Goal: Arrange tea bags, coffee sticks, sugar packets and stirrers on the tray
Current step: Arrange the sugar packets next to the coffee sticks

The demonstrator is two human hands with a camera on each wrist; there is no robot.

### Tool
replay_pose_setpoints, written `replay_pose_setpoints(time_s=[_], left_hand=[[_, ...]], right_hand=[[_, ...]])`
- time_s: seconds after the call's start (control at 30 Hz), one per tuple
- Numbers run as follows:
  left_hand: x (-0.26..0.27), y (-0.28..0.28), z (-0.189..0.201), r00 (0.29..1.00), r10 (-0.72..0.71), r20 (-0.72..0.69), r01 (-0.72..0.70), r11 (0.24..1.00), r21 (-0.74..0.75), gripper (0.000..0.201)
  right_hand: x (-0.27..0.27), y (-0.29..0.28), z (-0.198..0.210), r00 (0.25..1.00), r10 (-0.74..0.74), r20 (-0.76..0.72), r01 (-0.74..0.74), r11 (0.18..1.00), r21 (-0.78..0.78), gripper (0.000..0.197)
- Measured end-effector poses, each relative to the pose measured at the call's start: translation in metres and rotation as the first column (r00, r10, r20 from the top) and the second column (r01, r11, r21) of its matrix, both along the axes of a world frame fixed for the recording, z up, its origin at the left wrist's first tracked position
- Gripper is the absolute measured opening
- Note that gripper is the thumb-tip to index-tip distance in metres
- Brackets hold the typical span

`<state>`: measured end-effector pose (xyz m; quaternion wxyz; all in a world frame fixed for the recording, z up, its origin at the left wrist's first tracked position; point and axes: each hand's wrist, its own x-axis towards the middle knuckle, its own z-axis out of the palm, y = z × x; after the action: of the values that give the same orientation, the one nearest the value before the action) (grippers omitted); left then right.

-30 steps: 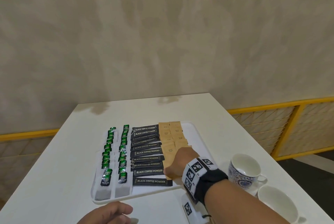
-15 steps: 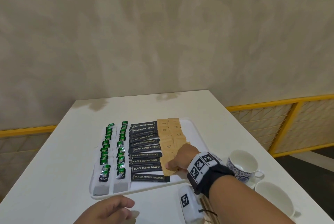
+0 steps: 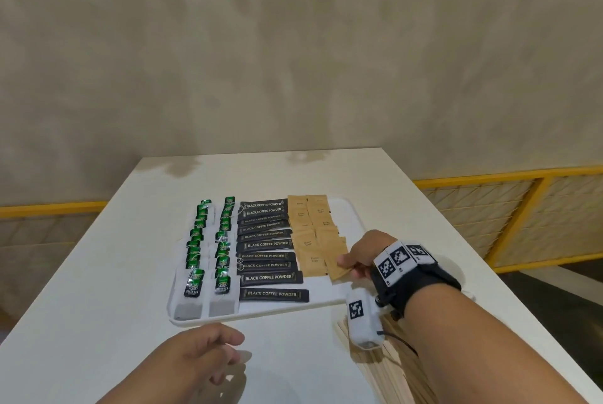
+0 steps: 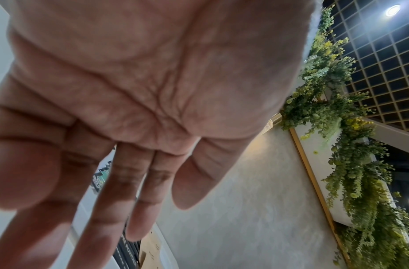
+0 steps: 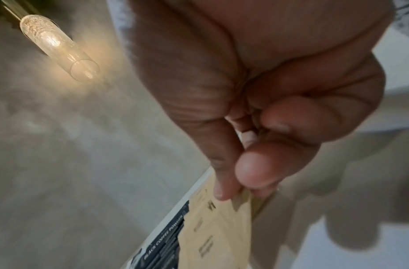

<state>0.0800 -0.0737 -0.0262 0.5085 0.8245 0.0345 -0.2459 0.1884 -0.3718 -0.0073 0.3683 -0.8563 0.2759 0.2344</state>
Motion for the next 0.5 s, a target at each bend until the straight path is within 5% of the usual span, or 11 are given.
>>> replay_pose_setpoints(time_s=[0.17,0.27,0.33,0.5], left_hand=[[0.001,0.003,-0.002,0.999,-0.035,0.015,0.035,0.999,0.027,0.015],[0.002,0.004,0.000,1.000,-0.024,0.004,0.024,0.999,0.045,0.016],[0.003,0.005,-0.002,1.000,-0.017,-0.004,0.017,0.999,0.041,0.015],[0.004,0.003,-0.002,0.999,-0.040,-0.015,0.041,0.997,0.070,0.017]], right_hand=[[0.002,0.005,-0.015,0.992,-0.128,0.014,0.126,0.989,0.081,0.015],[0.007,0.007,-0.020,0.997,0.071,-0.039,-0.077,0.978,-0.193,0.033],[0.008,0.009,-0.019,0.977,0.202,-0.070,-0.213,0.883,-0.419,0.039],[0.009,0.013,-0.018,0.973,0.229,0.005,-0.202,0.867,-0.456,0.038]])
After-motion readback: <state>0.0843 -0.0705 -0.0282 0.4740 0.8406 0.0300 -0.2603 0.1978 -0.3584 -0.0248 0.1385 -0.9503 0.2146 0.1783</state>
